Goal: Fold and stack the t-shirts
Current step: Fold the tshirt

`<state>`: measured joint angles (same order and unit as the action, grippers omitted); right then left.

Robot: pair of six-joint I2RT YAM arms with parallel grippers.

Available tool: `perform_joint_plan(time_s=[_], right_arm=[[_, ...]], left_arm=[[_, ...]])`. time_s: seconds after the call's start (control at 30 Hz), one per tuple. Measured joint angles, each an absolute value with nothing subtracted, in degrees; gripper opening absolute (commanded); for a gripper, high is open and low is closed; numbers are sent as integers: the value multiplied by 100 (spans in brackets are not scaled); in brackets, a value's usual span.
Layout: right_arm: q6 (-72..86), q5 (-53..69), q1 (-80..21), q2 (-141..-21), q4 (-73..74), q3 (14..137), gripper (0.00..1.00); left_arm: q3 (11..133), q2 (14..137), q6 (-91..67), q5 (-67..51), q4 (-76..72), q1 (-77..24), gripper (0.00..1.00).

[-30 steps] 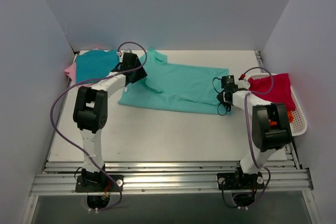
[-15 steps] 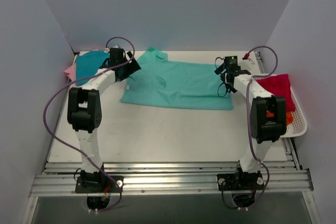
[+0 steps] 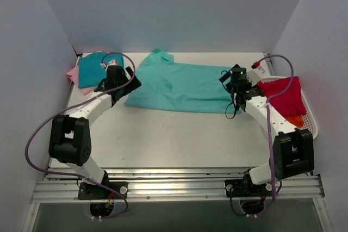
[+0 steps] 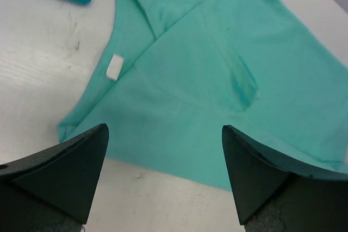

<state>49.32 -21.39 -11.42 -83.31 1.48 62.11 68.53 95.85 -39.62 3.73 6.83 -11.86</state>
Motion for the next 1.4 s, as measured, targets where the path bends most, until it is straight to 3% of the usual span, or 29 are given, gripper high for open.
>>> perform_joint_plan(time_s=[0.07,0.33,0.87,0.97,1.03,1.07,1.2,1.27,1.33,1.4], right_arm=[[4971,-2032,-1223,-8272,-134,5653,84],[5129,-1750,-1297,-8388,-539,4641,86],[5142,-1844,-1396,-6991,-473,4060,87],[5105,-1861,-1396,-6818,-416,4023,87],[5087,-1861,-1391,-6726,-370,3992,87],[5087,-1861,-1391,-6707,-351,3986,87],[5068,-1857,-1391,-6648,-274,3981,87],[5061,-1857,-1391,-6600,-237,3979,87],[5043,-1857,-1391,-6534,-224,3977,87],[5026,-1857,-1391,-6455,-211,3975,87]], left_arm=[[6320,9443,-3983,432,582,-1278,94],[5288,9362,-4130,556,246,-1492,95],[5522,10040,-4338,989,-200,-1632,95],[5551,10193,-4392,1031,-220,-1632,100],[5612,10226,-4440,1044,-242,-1632,84],[5649,10265,-4471,1055,-248,-1632,66],[5778,10519,-4477,1048,-281,-1629,26],[5813,10615,-4488,1044,-296,-1629,19],[5870,10661,-4482,1022,-298,-1629,5],[5916,10694,-4460,1011,-296,-1629,2]])
